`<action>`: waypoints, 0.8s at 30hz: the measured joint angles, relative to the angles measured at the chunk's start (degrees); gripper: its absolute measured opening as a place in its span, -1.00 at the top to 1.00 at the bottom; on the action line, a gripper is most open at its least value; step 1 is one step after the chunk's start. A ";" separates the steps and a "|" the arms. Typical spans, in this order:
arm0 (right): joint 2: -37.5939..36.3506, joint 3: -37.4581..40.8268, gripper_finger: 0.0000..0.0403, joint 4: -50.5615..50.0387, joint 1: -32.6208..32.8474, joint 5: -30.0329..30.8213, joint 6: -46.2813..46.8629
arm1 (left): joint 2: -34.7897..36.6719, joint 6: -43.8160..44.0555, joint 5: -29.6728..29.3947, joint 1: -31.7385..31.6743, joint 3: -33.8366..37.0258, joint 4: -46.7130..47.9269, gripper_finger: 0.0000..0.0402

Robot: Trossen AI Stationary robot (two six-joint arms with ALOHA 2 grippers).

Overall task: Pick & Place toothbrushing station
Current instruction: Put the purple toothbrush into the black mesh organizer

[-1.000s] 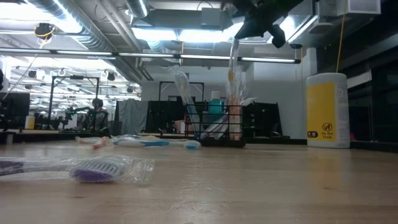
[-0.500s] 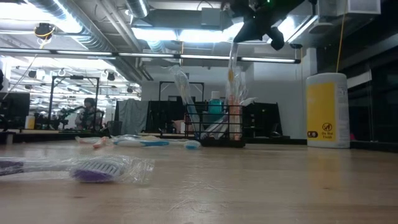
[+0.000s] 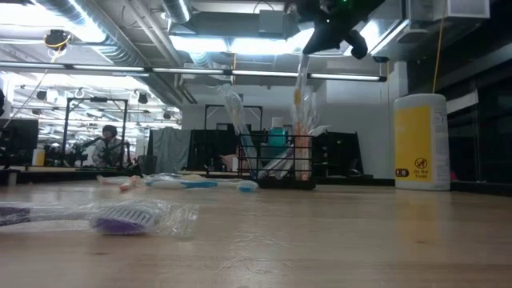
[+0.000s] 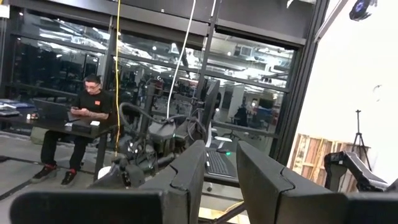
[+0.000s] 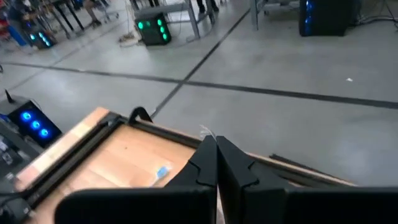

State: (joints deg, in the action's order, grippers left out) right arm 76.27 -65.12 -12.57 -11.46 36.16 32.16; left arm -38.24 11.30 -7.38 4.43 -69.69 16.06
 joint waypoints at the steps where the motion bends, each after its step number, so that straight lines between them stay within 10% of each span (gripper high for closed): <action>1: 0.26 0.01 1.00 -0.34 0.02 -0.15 0.00 | 0.06 -0.09 0.00 -0.02 0.00 0.01 0.56; 24: 2.89 -2.36 1.00 -4.22 0.07 -2.00 0.27 | 0.29 -0.10 1.08 0.00 0.00 0.03 0.56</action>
State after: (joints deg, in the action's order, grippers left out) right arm 79.16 -67.48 -16.79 -11.40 34.16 32.43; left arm -37.95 11.20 -6.29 4.43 -69.69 16.09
